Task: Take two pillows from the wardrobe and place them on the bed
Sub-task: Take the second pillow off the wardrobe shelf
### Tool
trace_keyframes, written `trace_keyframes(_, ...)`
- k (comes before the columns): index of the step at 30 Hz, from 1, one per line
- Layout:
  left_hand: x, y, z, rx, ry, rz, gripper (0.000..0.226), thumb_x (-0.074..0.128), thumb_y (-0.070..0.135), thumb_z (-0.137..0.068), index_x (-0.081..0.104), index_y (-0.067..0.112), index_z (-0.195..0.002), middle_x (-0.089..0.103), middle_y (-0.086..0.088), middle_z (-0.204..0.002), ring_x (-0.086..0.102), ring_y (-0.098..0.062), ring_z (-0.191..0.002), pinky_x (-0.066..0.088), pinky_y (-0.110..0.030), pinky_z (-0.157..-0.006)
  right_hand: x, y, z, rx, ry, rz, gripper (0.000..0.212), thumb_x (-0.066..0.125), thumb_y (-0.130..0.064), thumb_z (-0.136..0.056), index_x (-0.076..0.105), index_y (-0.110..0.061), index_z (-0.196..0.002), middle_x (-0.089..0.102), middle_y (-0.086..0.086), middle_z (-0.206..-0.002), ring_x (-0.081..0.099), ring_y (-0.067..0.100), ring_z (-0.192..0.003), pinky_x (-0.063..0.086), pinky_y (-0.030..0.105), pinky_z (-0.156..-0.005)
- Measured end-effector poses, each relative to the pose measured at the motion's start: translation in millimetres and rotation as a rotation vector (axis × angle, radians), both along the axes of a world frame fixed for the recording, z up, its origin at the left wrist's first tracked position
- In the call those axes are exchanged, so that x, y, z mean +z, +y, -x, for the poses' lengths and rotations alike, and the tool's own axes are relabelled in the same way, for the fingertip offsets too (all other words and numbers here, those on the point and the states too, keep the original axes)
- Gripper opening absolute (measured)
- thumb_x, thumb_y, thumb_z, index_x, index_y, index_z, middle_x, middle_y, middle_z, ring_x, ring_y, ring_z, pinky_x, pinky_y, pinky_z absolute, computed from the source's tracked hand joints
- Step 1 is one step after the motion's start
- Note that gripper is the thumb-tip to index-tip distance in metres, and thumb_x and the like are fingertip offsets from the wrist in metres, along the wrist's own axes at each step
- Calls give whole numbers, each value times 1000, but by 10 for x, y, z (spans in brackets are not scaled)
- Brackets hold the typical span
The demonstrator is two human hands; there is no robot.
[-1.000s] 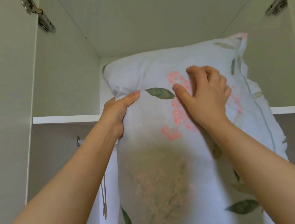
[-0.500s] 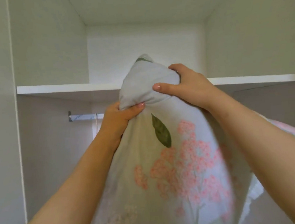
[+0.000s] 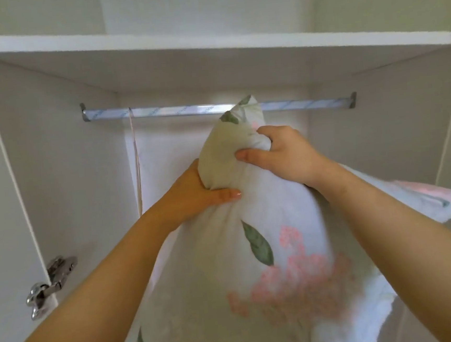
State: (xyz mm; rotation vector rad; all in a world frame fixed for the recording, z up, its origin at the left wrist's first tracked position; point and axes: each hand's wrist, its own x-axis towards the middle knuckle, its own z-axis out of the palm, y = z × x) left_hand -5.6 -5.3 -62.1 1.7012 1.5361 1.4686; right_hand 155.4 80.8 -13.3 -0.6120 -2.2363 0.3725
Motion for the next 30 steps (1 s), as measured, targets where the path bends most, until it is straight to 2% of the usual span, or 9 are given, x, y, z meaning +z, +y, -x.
trace_keyframes(3,-295,-68,-74,79,-34,-6,60,80,23,-69,42,35,-115,54,22,-99,54,1,-90,47,-15,-70,-337,-1,-17,60,-56,68,16,66,-39,-80,54,-35,-71,58,-17,-70,55,2,-69,43,14,-62)
trace_keyframes(6,-573,-133,-201,83,-73,-20,48,74,13,-74,46,41,-102,54,22,-95,55,3,-84,49,-7,-59,-570,66,-143,121,-118,181,18,72,-35,-75,55,-35,-78,62,-14,-81,60,4,-78,48,12,-70)
trace_keyframes(9,-847,-171,-368,61,-160,-10,48,73,9,-74,49,41,-100,58,20,-96,59,2,-84,51,-4,-59,-807,214,-375,93,-227,294,51,79,-46,-60,52,-34,-102,58,-5,-105,59,17,-102,49,37,-94)
trace_keyframes(11,-1036,-193,-500,79,-237,11,46,73,9,-74,50,37,-102,61,16,-97,61,-1,-87,53,-7,-61,-1027,269,-577,69,-354,384,85,74,-60,-50,41,-37,-126,50,-9,-122,50,17,-117,42,39,-102)
trace_keyframes(12,-1135,-207,-570,96,-259,31,46,74,9,-74,50,37,-101,61,16,-97,61,0,-86,53,-8,-62,-1171,293,-670,81,-384,460,91,75,-59,-53,37,-35,-132,49,-10,-127,49,17,-120,40,36,-103)
trace_keyframes(17,-1639,-391,-884,228,-317,178,45,79,22,-69,53,31,-105,62,15,-99,61,2,-86,54,-10,-66,-1887,193,-910,120,-380,597,54,72,-43,-73,54,-27,-121,60,-7,-111,58,14,-99,47,21,-77)
trace_keyframes(21,-1996,-695,-992,456,-324,283,35,70,17,-80,48,25,-107,55,16,-93,53,3,-83,45,-10,-61,-2350,-45,-819,227,-346,730,47,71,-43,-74,59,-28,-117,63,-12,-102,62,9,-93,48,19,-77)
trace_keyframes(25,-2422,-1202,-1079,640,-431,379,44,68,8,-81,47,18,-119,55,10,-97,54,-8,-88,48,-7,-60,-2705,-407,-598,387,-454,760,32,69,-38,-78,59,-34,-108,62,-22,-91,57,-5,-81,42,7,-67)
trace_keyframes(30,-2934,-1874,-1208,849,-478,546,31,66,12,-83,53,15,-112,62,-3,-103,59,-21,-94,49,-28,-78,-3170,-929,-373,486,-634,673,41,68,-44,-76,62,-29,-114,69,-2,-113,63,19,-104,49,38,-93)
